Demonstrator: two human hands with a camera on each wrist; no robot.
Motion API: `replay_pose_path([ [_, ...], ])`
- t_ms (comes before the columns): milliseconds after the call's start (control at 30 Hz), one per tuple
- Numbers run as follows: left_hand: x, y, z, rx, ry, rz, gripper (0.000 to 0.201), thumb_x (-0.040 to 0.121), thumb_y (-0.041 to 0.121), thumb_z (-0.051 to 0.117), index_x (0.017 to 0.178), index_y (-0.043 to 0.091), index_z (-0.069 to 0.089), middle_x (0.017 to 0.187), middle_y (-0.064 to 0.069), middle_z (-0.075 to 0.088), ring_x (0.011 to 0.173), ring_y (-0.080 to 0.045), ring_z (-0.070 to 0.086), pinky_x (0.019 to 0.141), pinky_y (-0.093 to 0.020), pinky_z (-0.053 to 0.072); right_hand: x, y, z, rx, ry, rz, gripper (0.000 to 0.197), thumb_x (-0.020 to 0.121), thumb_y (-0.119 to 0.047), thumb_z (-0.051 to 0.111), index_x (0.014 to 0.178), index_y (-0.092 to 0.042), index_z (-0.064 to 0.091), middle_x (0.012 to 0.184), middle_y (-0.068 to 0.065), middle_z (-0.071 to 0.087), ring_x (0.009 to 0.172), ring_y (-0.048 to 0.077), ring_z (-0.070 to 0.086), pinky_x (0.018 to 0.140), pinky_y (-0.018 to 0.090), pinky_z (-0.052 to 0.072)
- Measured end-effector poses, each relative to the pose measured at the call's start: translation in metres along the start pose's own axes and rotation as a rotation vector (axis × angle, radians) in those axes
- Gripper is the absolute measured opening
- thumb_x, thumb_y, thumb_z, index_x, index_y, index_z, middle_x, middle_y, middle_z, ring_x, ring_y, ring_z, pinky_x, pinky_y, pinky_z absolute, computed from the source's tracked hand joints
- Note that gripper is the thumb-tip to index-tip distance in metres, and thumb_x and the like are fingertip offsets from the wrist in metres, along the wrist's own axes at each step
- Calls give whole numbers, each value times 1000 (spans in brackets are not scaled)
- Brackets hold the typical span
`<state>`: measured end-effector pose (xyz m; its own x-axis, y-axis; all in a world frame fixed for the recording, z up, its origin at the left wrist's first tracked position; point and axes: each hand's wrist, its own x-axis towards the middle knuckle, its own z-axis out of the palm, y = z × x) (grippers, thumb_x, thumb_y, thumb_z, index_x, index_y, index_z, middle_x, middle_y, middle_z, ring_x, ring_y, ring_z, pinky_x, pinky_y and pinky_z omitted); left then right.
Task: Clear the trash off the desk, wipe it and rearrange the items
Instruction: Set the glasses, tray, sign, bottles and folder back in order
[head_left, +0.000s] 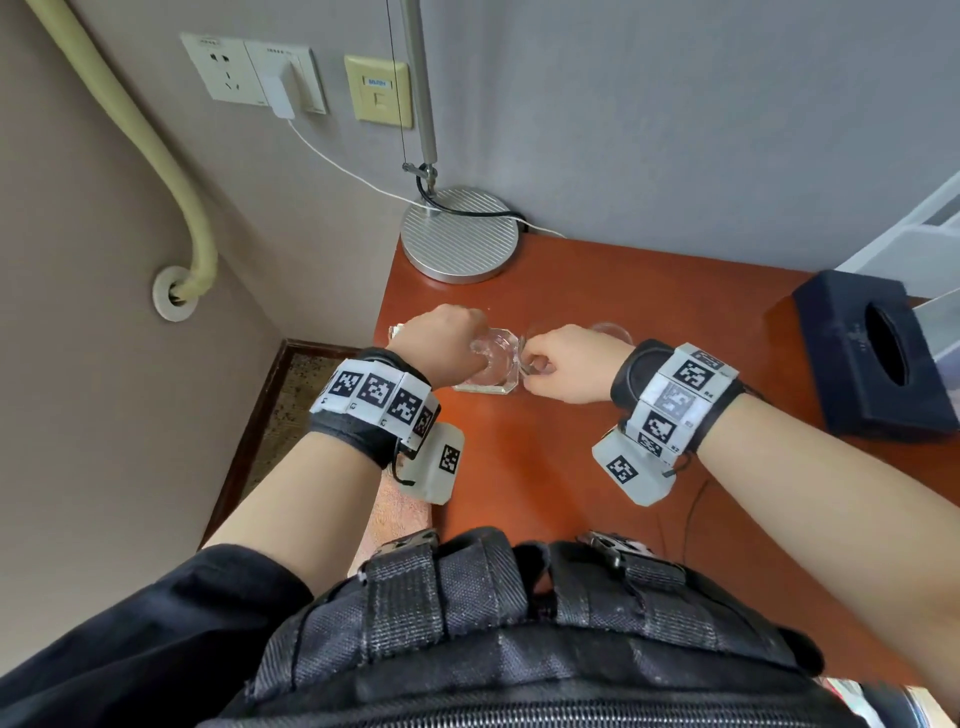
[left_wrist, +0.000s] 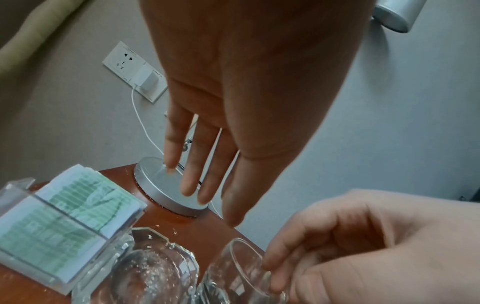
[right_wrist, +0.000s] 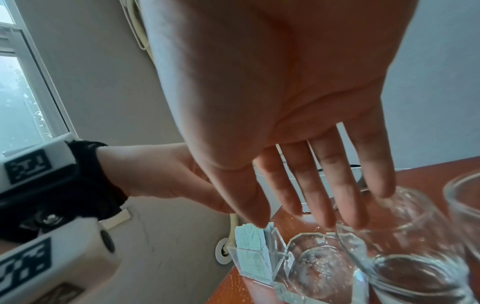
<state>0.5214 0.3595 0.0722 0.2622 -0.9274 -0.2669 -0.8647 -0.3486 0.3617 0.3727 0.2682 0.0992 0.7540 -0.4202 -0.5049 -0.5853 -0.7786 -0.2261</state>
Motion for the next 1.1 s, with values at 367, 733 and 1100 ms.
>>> replay_pose_path([
  [367,-20,61,18,28,-114,37,34,86,32,58,117,17,58,111,-3,63,103,-23,59,85,-38,51,-61,39,14,-64,-135,25,36,95,-35,48,124,-15,54,110,1,60,86,17,56,75,30,48],
  [733,-9,167,43,88,-158,43,37,88,33,56,119,15,57,115,-3,62,104,-22,59,89,-39,51,-123,127,14,-106,-127,33,36,95,-36,47,125,-17,54,112,1,58,90,19,57,76,32,49],
  [1100,13,276,93,45,-183,23,39,89,34,56,124,17,54,119,-1,59,105,-21,58,89,-37,51,-182,232,30,-115,-189,35,38,95,-37,47,127,-17,52,110,-2,53,90,18,54,77,31,48],
])
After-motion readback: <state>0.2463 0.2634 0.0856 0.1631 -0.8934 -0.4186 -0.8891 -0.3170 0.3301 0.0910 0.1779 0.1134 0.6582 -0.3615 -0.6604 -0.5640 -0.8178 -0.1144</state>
